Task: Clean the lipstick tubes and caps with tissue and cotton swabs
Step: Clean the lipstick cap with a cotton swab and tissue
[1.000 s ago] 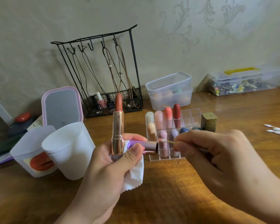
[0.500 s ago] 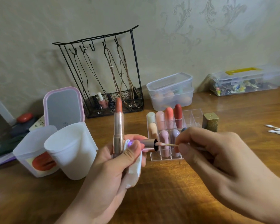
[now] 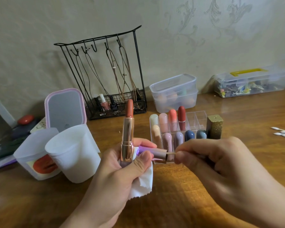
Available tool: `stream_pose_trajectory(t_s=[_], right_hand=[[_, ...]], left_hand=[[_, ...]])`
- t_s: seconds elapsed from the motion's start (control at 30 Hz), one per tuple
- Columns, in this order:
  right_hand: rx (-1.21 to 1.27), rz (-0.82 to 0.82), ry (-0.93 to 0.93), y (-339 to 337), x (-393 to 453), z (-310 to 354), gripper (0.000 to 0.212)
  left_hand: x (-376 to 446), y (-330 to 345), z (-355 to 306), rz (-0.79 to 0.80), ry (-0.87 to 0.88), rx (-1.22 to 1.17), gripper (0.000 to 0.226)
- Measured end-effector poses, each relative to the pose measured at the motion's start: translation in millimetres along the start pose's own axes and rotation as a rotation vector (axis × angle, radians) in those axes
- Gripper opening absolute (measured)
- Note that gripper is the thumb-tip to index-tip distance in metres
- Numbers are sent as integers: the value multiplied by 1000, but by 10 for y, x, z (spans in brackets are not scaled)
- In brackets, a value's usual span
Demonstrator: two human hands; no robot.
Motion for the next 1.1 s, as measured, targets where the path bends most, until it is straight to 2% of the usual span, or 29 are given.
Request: stream_pose_trajectory(t_s=[0.1, 0.23, 0.3, 0.37, 0.5, 0.57, 0.9, 1.03, 1.1], right_hand=[[-82, -8, 17, 59, -35, -58, 19], [-91, 145, 15, 123, -43, -54, 20], [-51, 159, 15, 81, -16, -60, 20], [53, 118, 70, 38, 16, -103, 22], [510, 48, 336, 82, 10, -215, 25], [590, 67, 395, 151, -29, -225, 25], [581, 175, 439, 268, -89, -224, 24], [427, 183, 319, 229, -57, -177, 23], [445, 148, 304, 188, -43, -150, 23]], left_hand=[[-1, 0, -24, 13, 18, -6, 22], [21, -16, -29, -11, 77, 17, 15], [17, -14, -41, -2, 75, -9, 10], [9, -1, -70, 20, 69, -66, 10], [8, -29, -96, -17, 48, -136, 14], [-1, -14, -105, 3, 45, -149, 14], [-21, 19, -135, 61, 91, -170, 19], [0, -2, -135, 30, 101, -165, 17], [6, -12, -133, 17, 93, -159, 20]])
Point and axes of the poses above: each hand's wrist, its own x-axis towards the middle knuckle, its own y-axis out of the palm, z = x × y, the point moved 6 cm from there along x, towards the middle knuckle, and after that the axes turned 14 degrees about -z, right-handed, at the moved point
